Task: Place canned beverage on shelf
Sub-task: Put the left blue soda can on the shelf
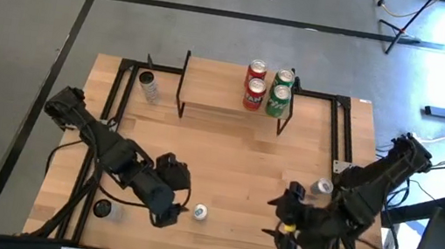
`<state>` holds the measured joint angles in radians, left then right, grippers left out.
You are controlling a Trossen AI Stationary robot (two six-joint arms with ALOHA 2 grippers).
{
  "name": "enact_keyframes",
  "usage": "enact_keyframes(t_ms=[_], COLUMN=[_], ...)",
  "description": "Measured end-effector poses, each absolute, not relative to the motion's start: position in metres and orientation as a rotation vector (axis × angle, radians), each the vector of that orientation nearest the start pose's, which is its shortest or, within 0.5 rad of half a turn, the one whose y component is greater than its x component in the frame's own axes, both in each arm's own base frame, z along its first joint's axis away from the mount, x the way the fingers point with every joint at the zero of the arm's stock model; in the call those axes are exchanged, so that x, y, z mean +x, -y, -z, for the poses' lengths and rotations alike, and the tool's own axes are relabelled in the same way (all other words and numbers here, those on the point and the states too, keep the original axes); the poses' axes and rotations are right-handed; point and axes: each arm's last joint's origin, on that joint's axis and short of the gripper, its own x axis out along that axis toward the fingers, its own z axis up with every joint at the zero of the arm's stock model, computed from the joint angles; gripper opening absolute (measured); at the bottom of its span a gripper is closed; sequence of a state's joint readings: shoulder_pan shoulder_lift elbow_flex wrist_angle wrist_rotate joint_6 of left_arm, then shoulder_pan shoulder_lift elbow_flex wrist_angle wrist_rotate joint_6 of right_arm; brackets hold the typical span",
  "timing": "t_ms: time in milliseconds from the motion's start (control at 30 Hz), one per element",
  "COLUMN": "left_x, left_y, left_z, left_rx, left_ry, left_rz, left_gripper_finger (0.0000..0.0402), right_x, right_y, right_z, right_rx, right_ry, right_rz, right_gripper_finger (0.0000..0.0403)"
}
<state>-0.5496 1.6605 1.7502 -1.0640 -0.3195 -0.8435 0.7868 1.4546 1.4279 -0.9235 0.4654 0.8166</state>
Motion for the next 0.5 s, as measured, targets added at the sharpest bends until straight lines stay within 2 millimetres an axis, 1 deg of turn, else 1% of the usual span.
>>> enact_keyframes(t_ms=[67,133,267,400,500], left_x=[0.295,0.3,0.305,0.308,0.308], left_y=[0.167,0.167,0.164,0.159,0.157], left_z=[-0.365,-0.362,-0.357,-0.352,-0.347], left_rx=[-0.425,-0.463,-0.523,-0.544,-0.542], left_ry=[-0.881,-0.882,-0.907,-0.91,-0.921], left_rz=[-0.175,-0.144,-0.138,-0.175,-0.192], left_gripper_finger=[0.0337,0.0337,0.0337,0.0337,0.0337], right_x=[0.206,0.199,0.186,0.185,0.185], right_y=[-0.202,-0.207,-0.213,-0.213,-0.213], right_z=[-0.333,-0.323,-0.3,-0.285,-0.282], right_rx=[0.193,0.176,0.133,0.131,0.124], right_ry=[-0.837,-0.861,-0.92,-0.954,-0.963], right_rz=[0.03,0.025,0.018,0.006,-0.006], right_gripper_finger=[0.0348,0.0348,0.0348,0.0348,0.0348])
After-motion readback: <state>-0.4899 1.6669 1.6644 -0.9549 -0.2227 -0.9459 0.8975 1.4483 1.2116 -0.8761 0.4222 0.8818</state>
